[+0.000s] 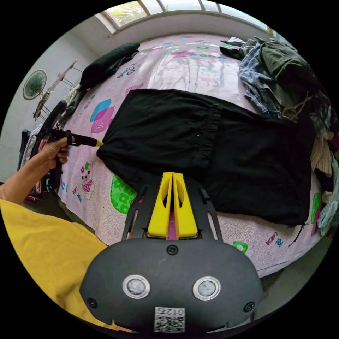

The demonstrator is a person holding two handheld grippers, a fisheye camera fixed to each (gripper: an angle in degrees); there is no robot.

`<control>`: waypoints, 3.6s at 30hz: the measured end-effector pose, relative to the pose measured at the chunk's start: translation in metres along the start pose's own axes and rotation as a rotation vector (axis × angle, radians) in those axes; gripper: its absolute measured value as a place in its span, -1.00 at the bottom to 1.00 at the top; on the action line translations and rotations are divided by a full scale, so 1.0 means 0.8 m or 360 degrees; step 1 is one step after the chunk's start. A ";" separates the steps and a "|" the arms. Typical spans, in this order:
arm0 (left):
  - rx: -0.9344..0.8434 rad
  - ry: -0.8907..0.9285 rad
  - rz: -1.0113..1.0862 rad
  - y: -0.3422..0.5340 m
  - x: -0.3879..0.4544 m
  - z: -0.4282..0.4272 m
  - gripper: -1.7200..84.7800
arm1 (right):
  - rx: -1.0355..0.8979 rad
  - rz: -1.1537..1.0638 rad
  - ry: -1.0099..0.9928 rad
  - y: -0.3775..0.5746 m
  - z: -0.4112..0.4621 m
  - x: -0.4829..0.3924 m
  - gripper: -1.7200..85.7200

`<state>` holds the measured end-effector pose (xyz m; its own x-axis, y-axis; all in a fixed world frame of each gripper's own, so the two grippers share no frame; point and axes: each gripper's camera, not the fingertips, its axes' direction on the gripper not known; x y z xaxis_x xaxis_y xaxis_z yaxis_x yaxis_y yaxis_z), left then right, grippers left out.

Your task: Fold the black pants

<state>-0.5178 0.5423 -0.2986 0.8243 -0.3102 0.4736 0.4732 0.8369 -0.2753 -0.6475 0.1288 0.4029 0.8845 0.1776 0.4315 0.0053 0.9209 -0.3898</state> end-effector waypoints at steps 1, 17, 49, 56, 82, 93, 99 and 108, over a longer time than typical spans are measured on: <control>-0.0007 -0.0018 0.0016 -0.001 0.000 -0.001 -0.95 | 0.0010 -0.0001 0.0006 0.003 -0.001 -0.001 -0.95; 0.0275 0.0319 -0.0091 -0.055 -0.074 -0.075 -0.84 | 0.0122 -0.0415 -0.0069 0.012 0.046 -0.134 -0.91; -0.0052 0.0127 0.0295 -0.323 -0.025 -0.065 -0.93 | -0.0186 -0.1223 0.0233 -0.024 0.171 -0.246 -0.90; -0.0109 0.0001 0.0268 -0.297 -0.049 -0.100 -0.96 | -0.0191 -0.1110 -0.0037 -0.047 0.136 -0.248 -0.91; 0.0606 0.0036 -0.0060 -0.033 -0.030 -0.202 -0.95 | -0.0041 -0.0352 0.0193 -0.197 -0.102 0.145 -0.82; 0.0225 0.0098 0.0125 -0.130 0.096 -0.100 -0.95 | -0.0291 0.0704 -0.0657 -0.254 -0.126 0.345 -0.76; 0.0138 0.0127 0.0143 -0.138 0.103 -0.099 -0.95 | -0.0202 0.0722 -0.0586 -0.246 -0.180 0.364 -0.90; 0.0028 0.0227 0.0157 -0.155 0.120 -0.095 -0.95 | -0.0337 0.0641 -0.0320 -0.272 -0.194 0.395 -0.91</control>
<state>-0.4741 0.3745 -0.2823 0.9027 -0.2862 0.3214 0.3835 0.8737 -0.2992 -0.2968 -0.0696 0.4976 0.7285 0.5873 0.3527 -0.2053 0.6783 -0.7055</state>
